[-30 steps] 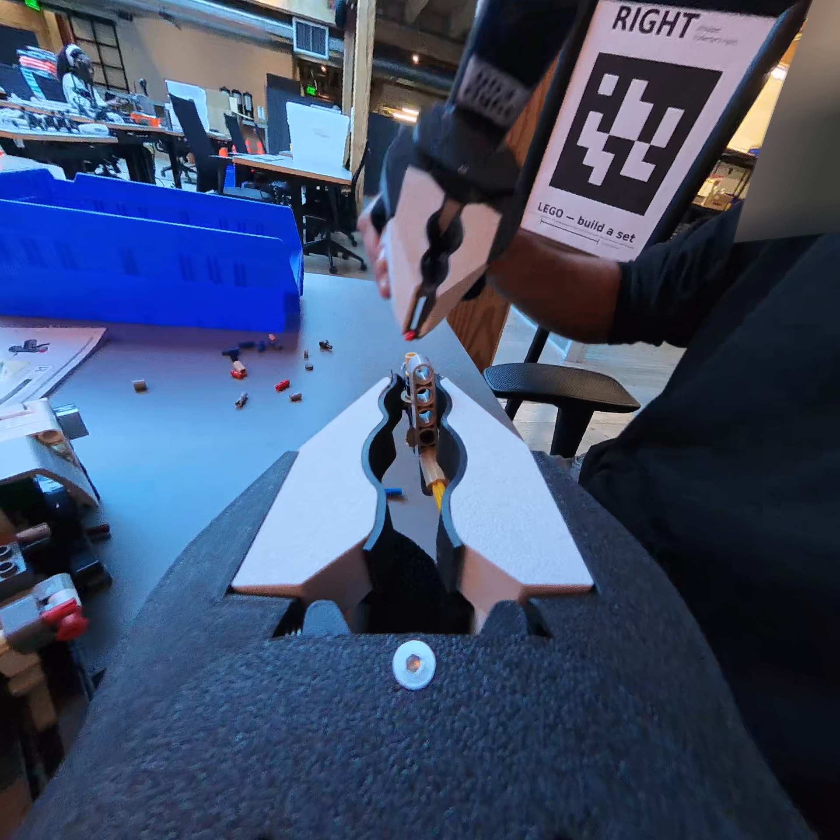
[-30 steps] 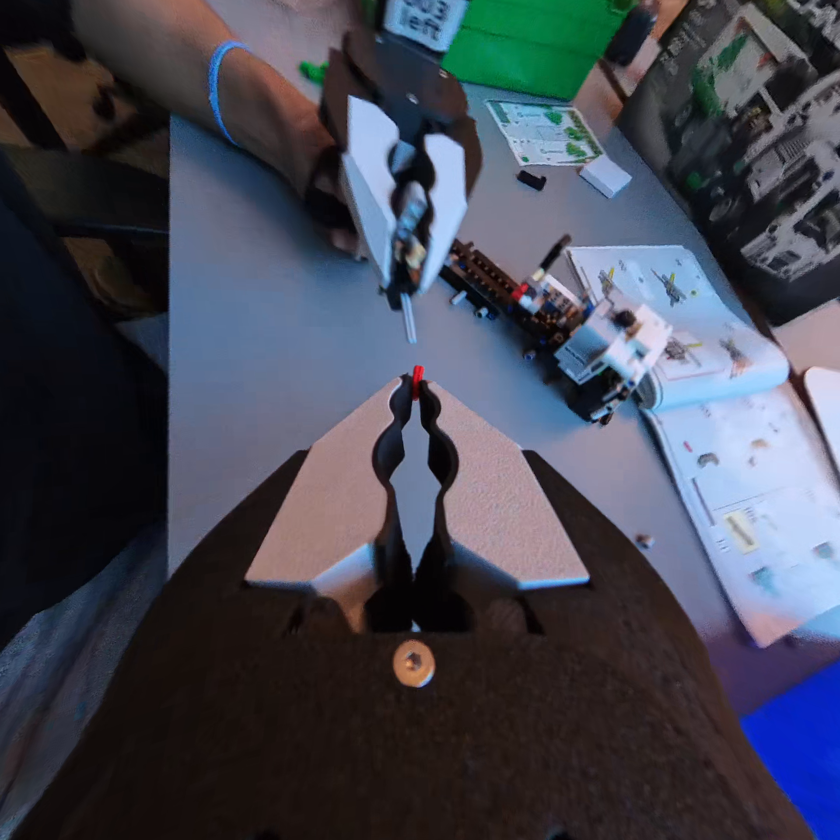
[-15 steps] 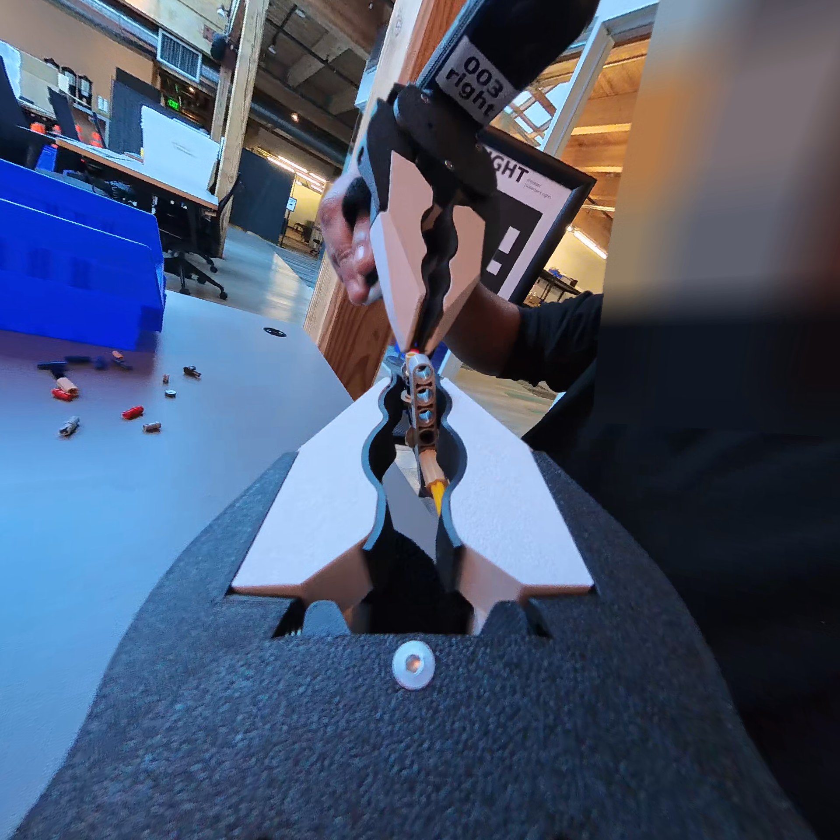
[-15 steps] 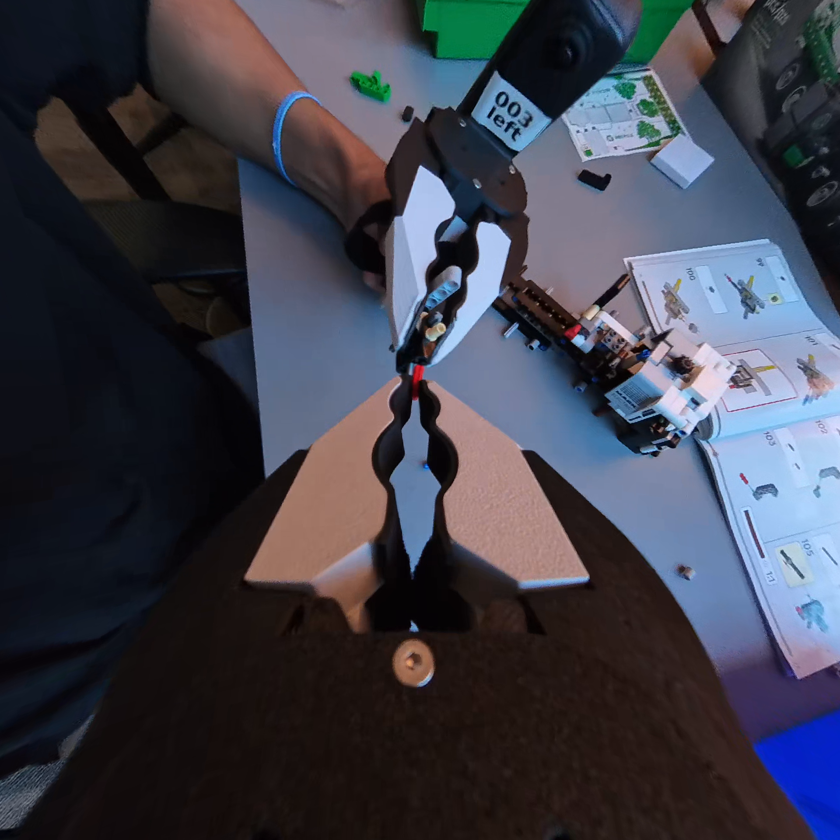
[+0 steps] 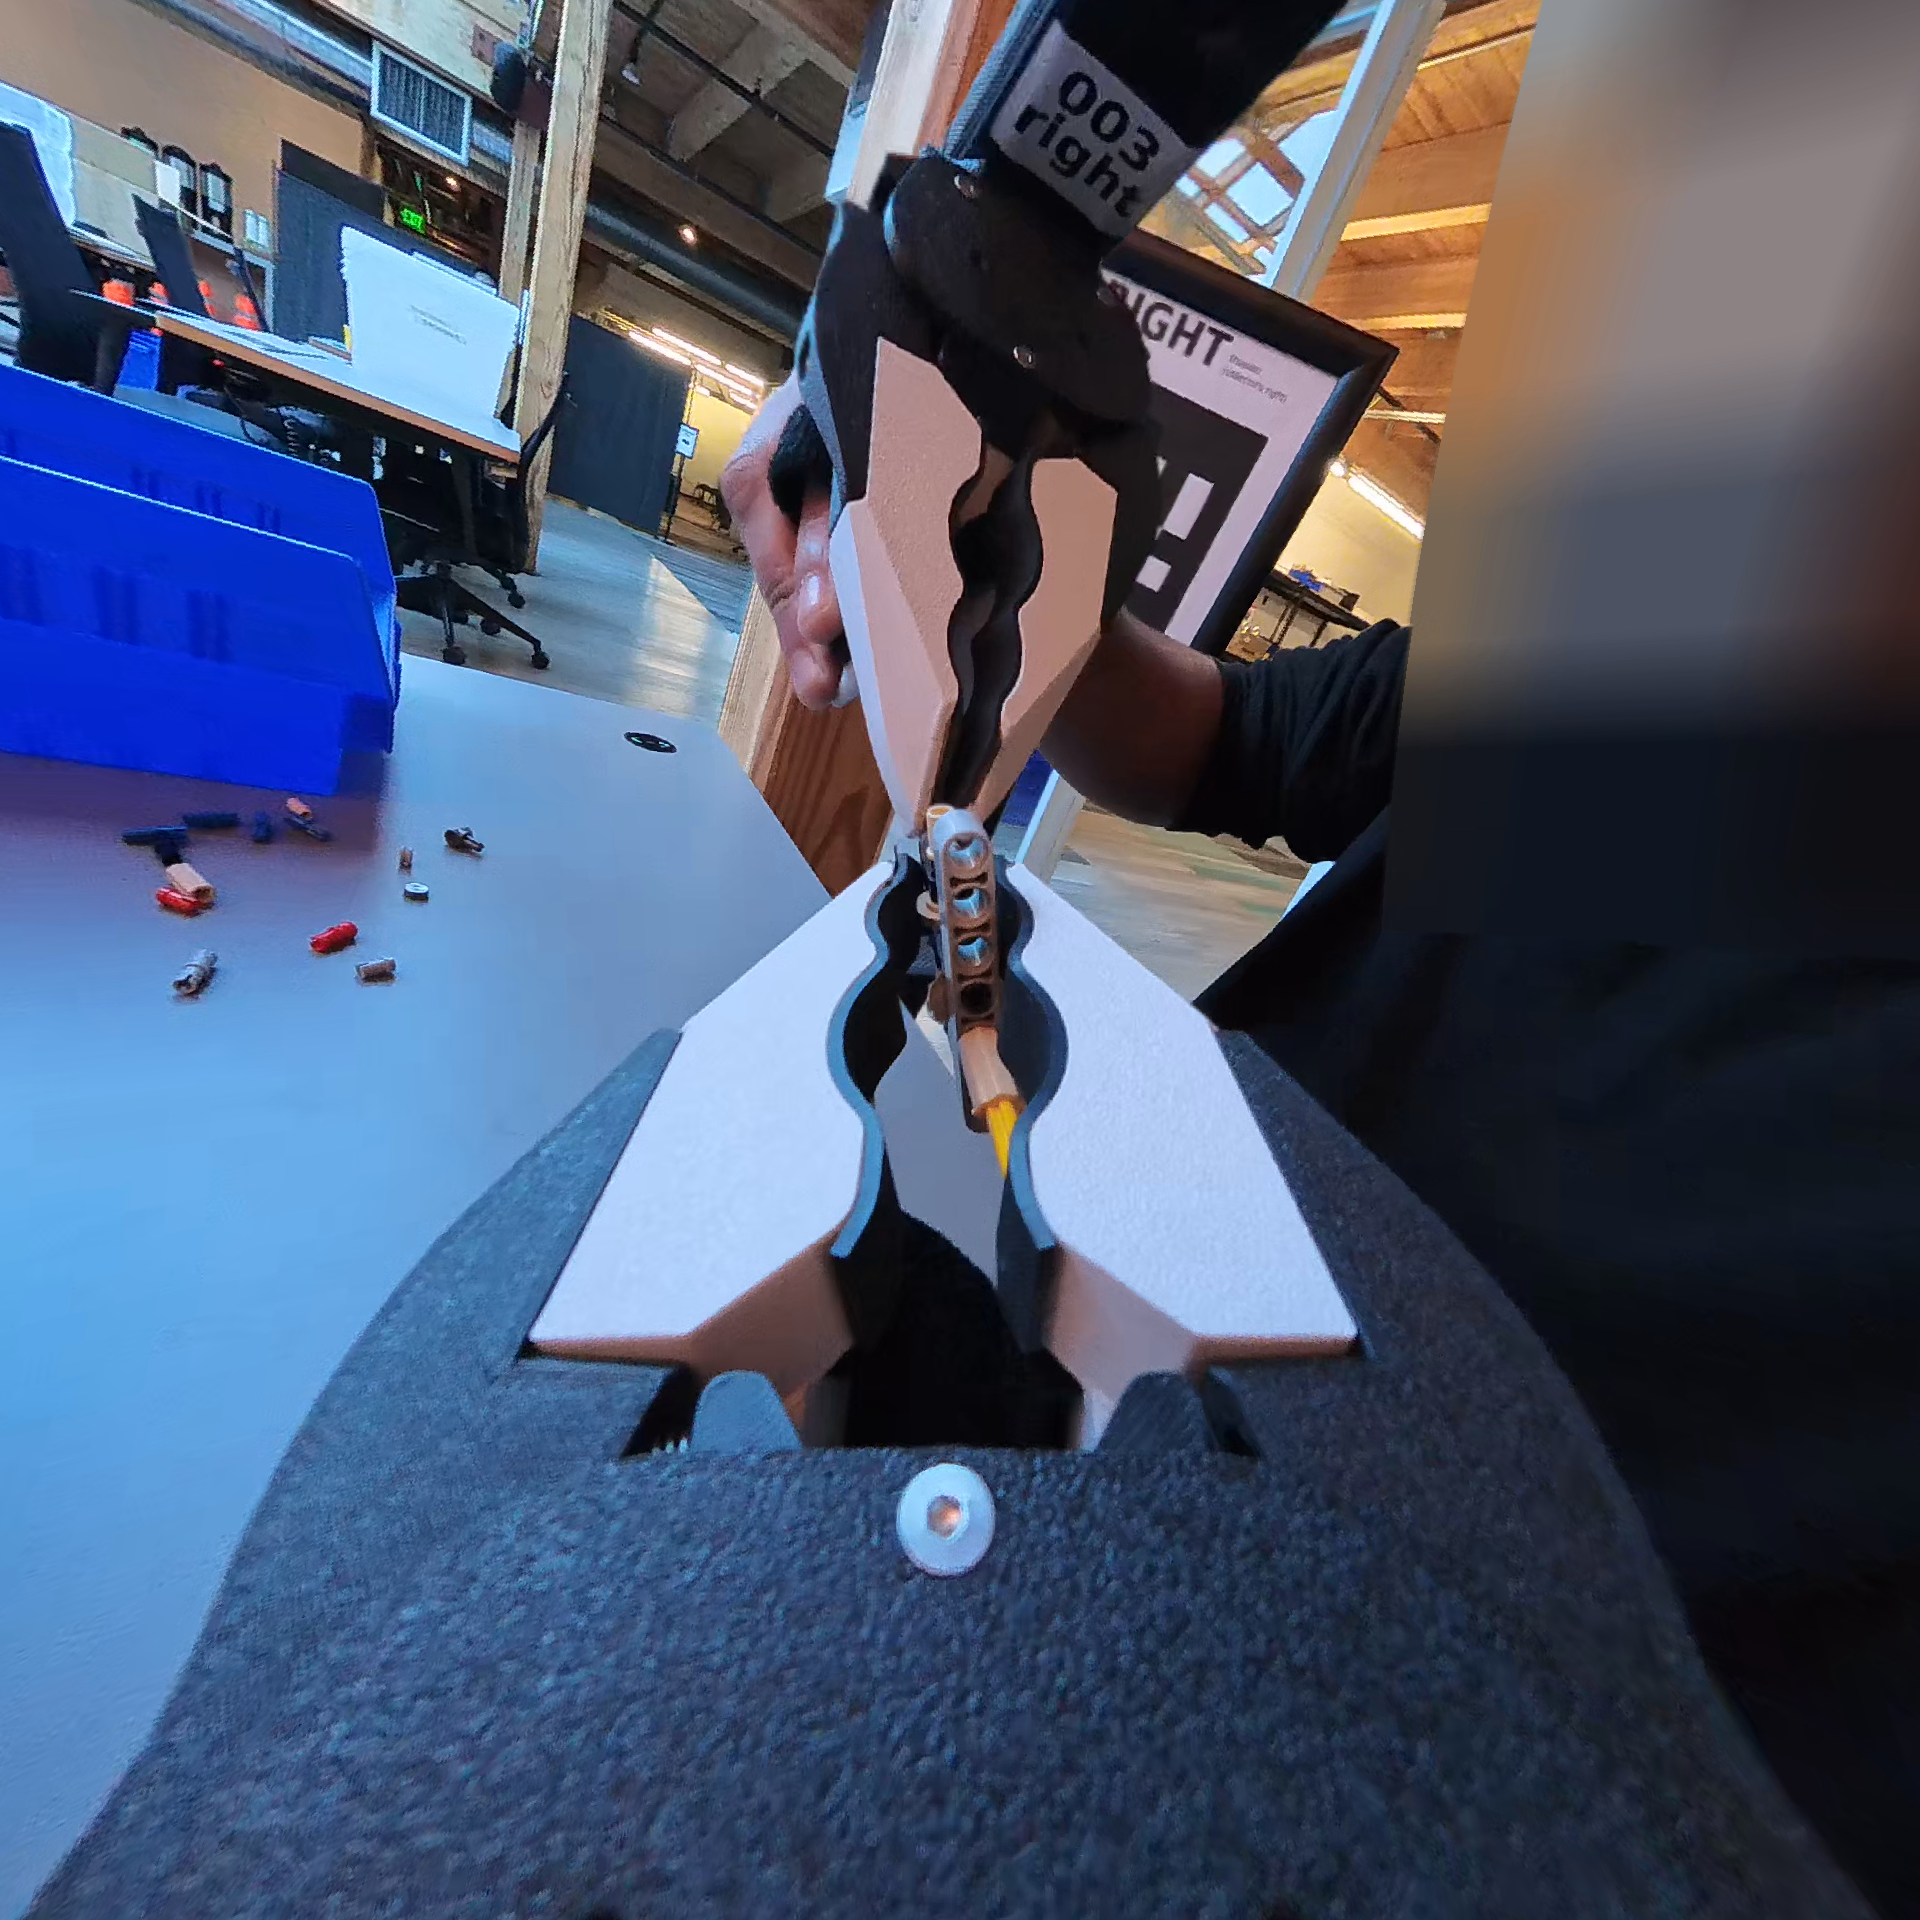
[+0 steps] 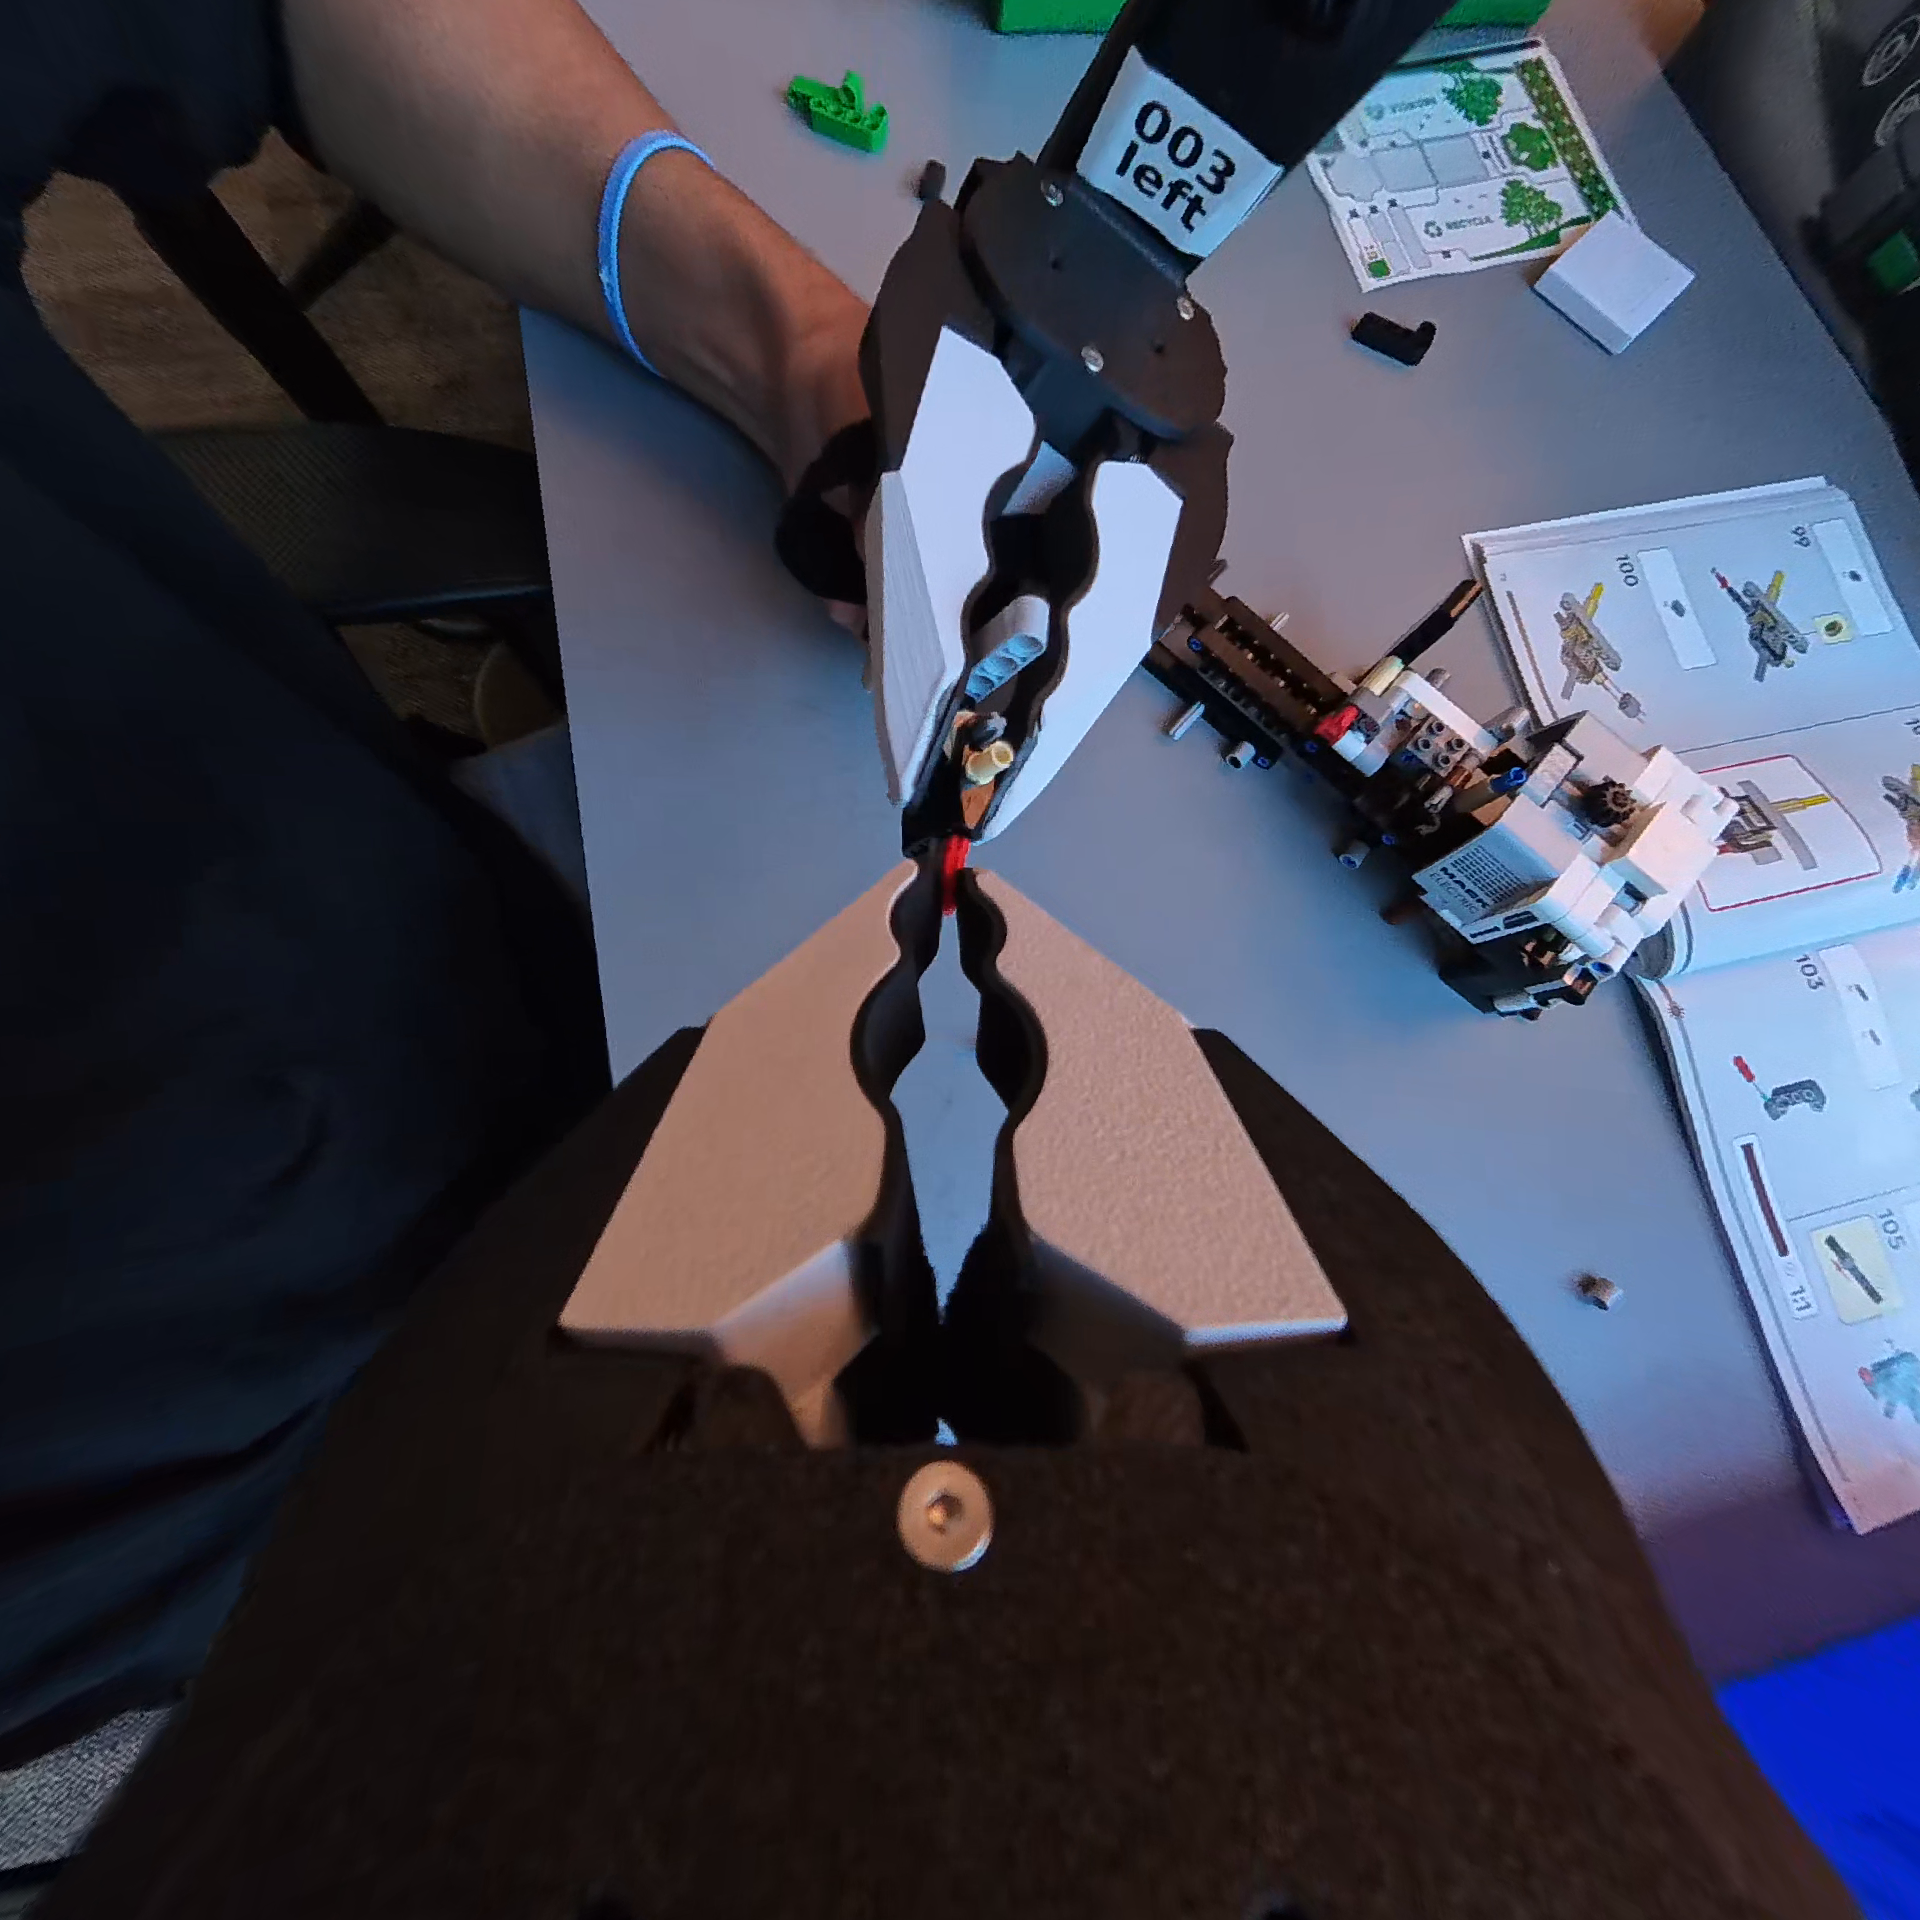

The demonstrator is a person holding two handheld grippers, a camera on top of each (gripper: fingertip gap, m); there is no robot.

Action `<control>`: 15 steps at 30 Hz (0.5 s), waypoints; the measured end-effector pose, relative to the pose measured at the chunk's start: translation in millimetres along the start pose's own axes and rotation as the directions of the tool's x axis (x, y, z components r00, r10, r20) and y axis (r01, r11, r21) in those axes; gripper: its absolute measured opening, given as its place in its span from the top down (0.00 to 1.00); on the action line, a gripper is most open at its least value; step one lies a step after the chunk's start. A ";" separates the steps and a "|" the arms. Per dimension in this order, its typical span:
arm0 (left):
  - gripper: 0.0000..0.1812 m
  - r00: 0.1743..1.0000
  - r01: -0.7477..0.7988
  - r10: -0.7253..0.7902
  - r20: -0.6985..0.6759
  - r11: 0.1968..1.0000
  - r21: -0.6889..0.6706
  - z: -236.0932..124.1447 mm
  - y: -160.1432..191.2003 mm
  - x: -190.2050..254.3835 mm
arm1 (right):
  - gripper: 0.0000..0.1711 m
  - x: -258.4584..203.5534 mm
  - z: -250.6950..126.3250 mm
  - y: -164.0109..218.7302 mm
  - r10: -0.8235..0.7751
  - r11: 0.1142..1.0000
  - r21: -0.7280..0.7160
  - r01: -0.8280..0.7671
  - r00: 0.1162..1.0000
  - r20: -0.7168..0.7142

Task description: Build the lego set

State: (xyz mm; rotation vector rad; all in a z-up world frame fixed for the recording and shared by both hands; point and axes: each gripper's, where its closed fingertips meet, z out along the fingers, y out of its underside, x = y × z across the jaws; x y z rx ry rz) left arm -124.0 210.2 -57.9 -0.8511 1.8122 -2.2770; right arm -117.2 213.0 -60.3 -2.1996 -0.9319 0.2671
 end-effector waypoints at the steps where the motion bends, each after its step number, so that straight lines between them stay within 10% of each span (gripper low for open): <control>1: 0.95 1.000 -0.001 0.001 0.000 1.000 -0.002 -0.2 0.1 -0.1 | 0.99 0.9 -0.3 -0.5 -0.002 1.000 0.008 0.002 1.000 -0.003; 15: 0.95 0.999 0.042 -0.042 0.012 0.999 -0.010 -1.0 2.6 -5.5 | 0.99 4.3 2.4 2.9 -0.096 0.995 -0.032 0.093 0.992 -0.082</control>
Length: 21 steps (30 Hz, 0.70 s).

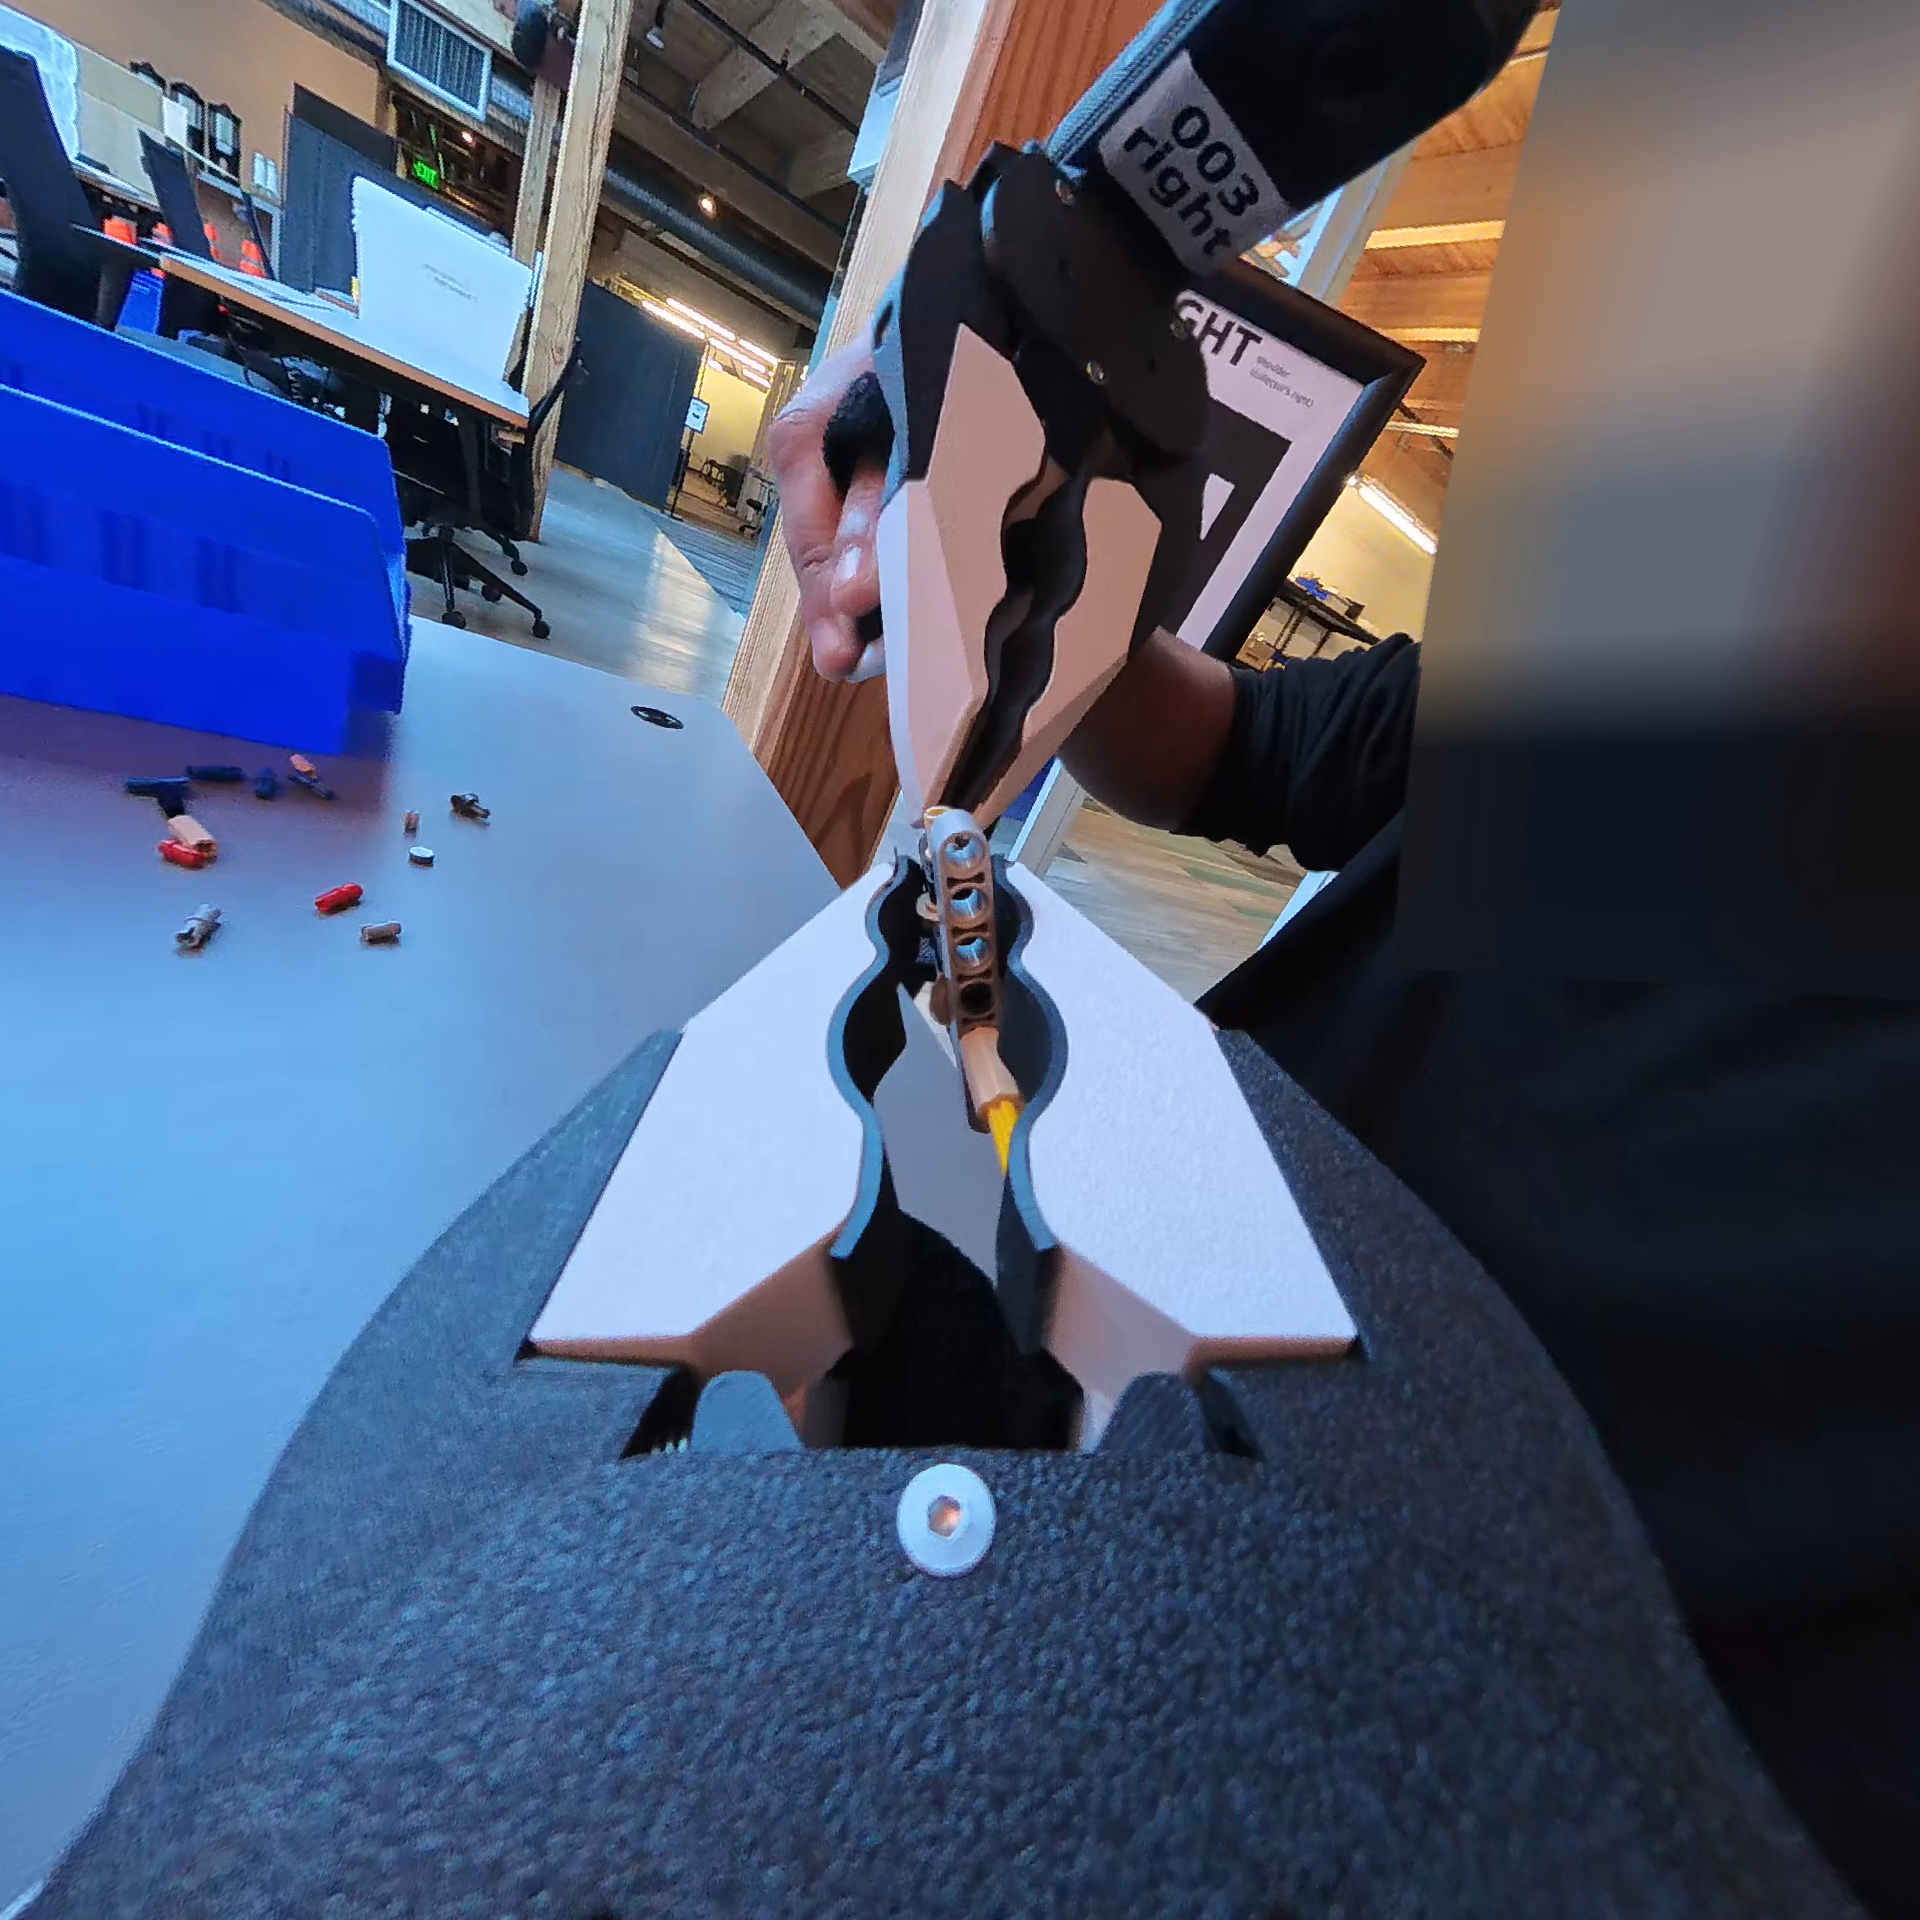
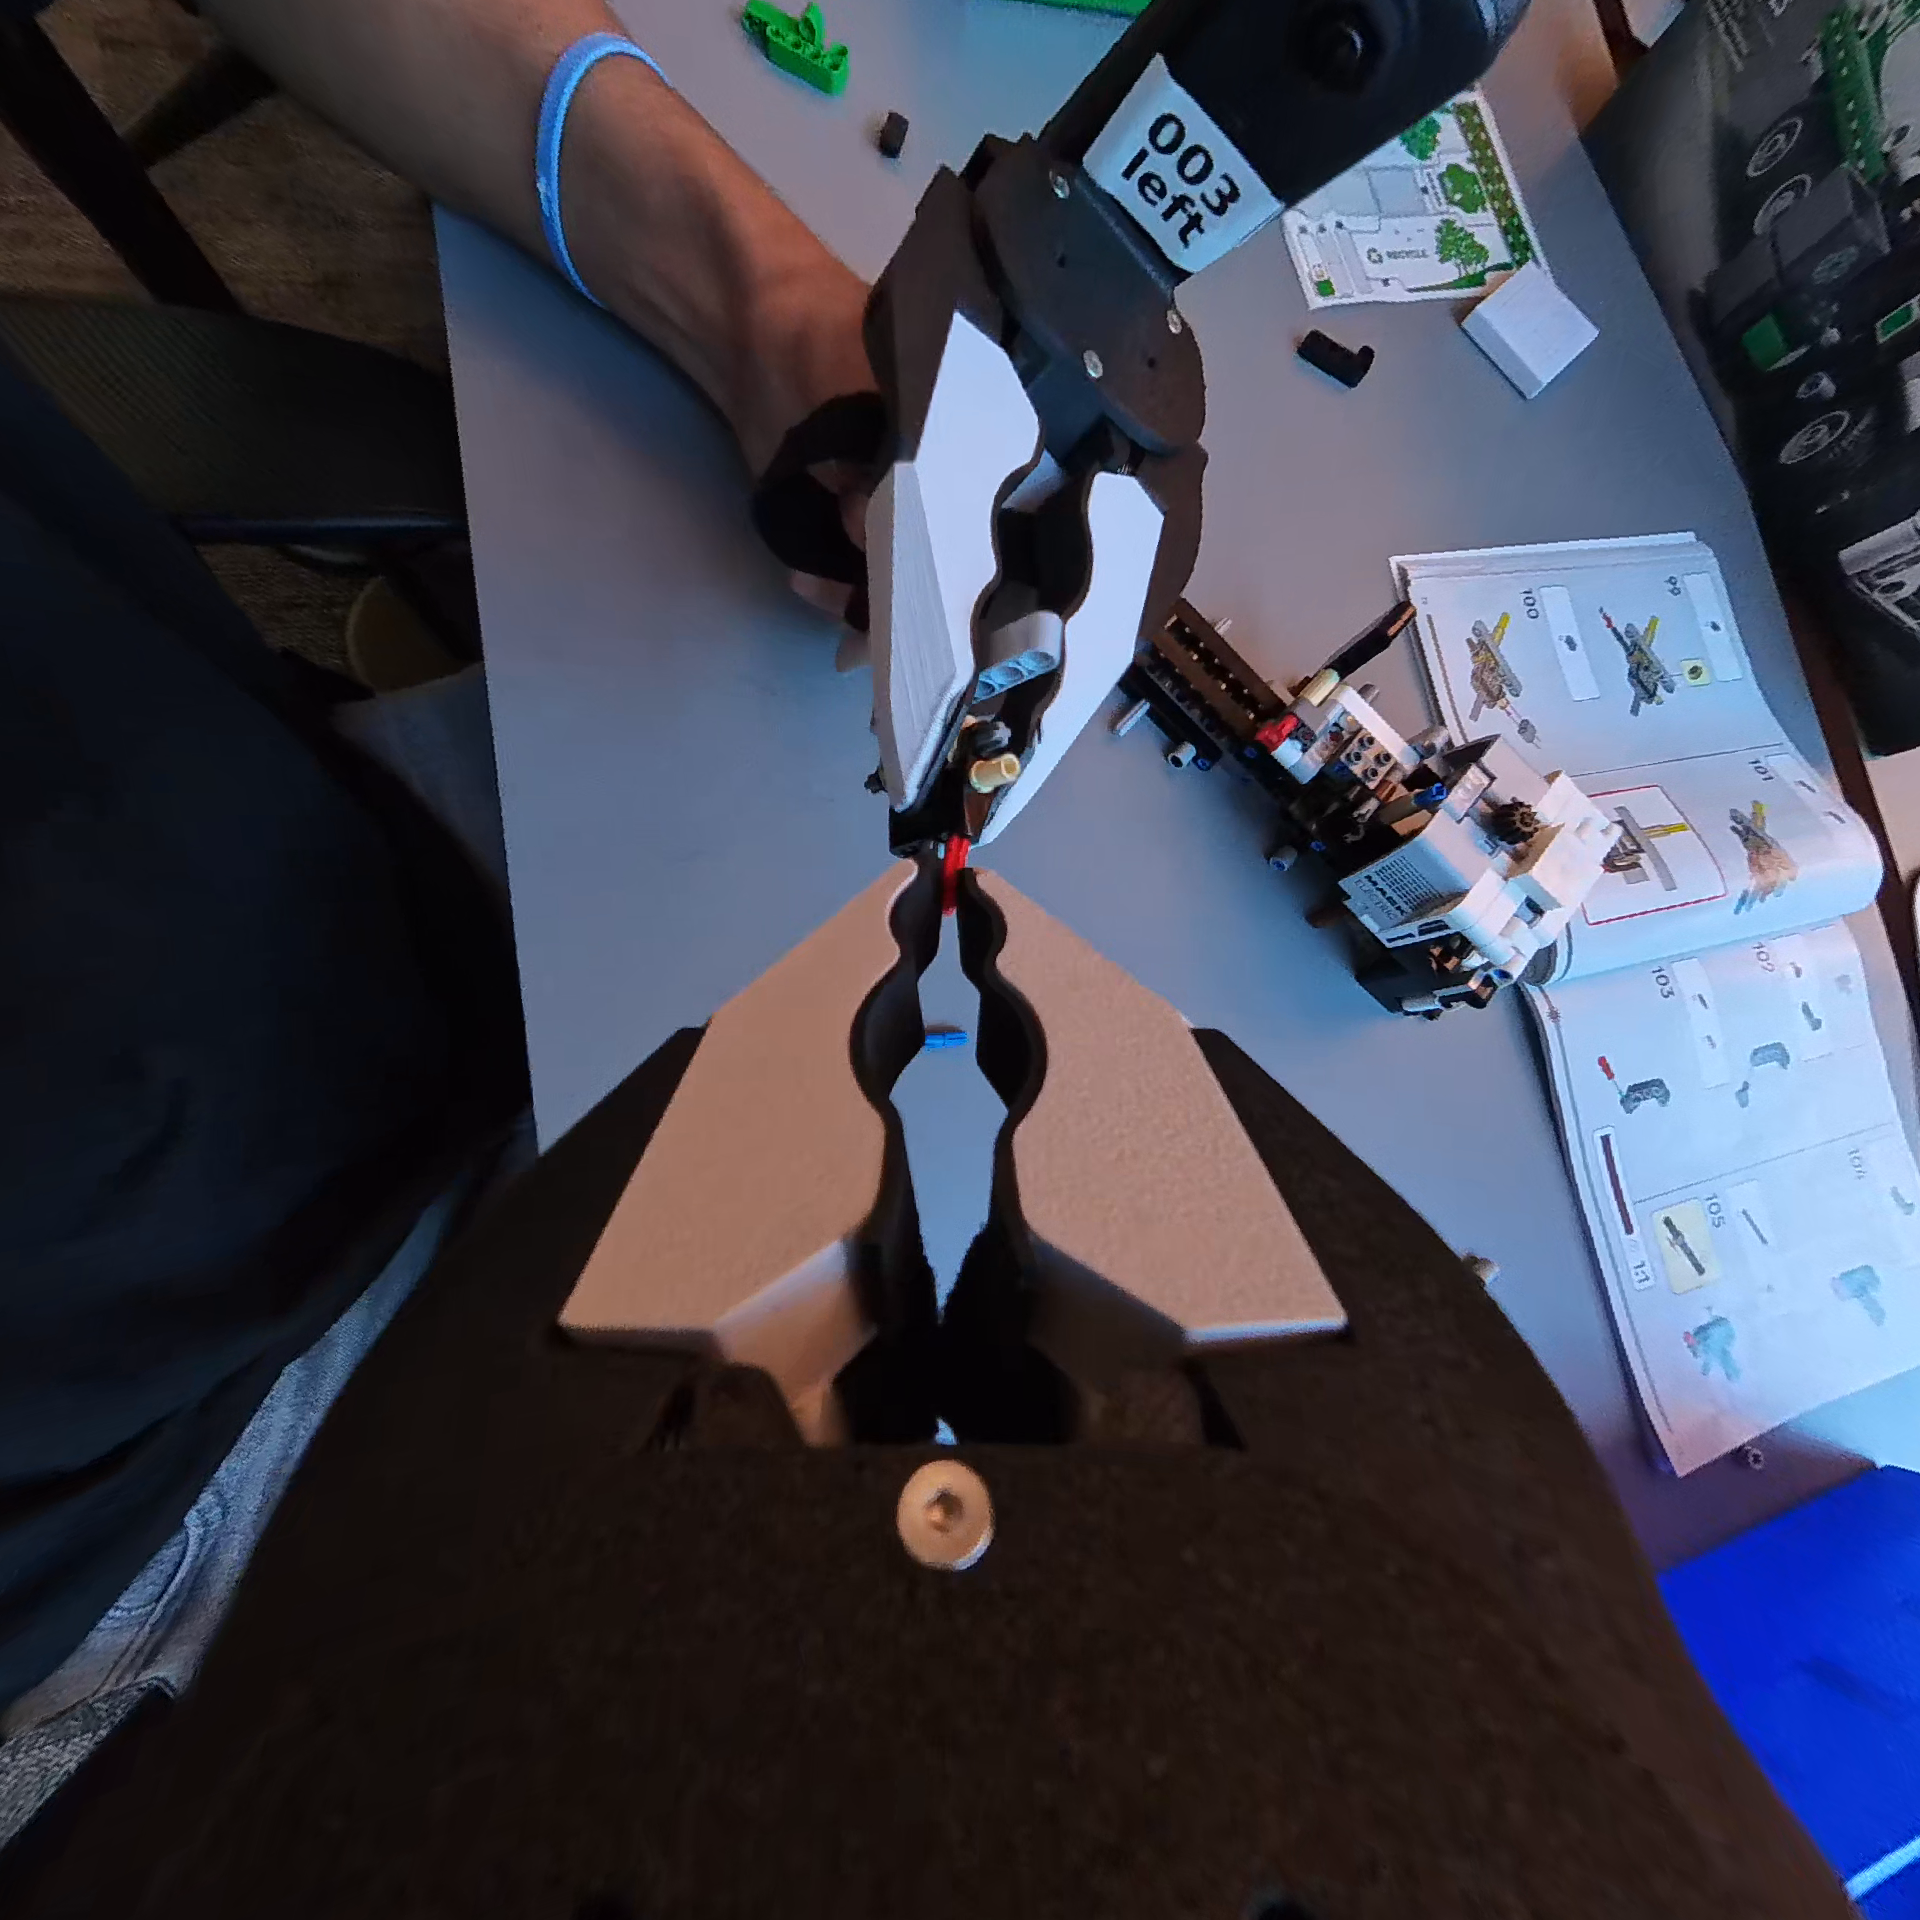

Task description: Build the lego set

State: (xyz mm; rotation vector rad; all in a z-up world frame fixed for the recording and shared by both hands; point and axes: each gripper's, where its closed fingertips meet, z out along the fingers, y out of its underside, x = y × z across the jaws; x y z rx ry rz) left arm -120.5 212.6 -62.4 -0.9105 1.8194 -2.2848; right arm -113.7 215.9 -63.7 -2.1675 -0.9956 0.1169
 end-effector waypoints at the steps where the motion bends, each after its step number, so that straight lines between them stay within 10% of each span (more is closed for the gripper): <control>1: 0.95 1.000 0.005 -0.005 0.003 1.000 -0.001 0.0 0.5 -1.1 | 0.99 0.7 0.4 0.8 -0.005 1.000 -0.005 0.005 1.000 -0.005; 21: 0.95 0.997 -0.064 0.065 0.051 0.998 -0.021 4.8 5.2 -2.0 | 0.99 -1.3 0.8 4.8 0.152 0.975 0.150 -0.167 0.983 0.104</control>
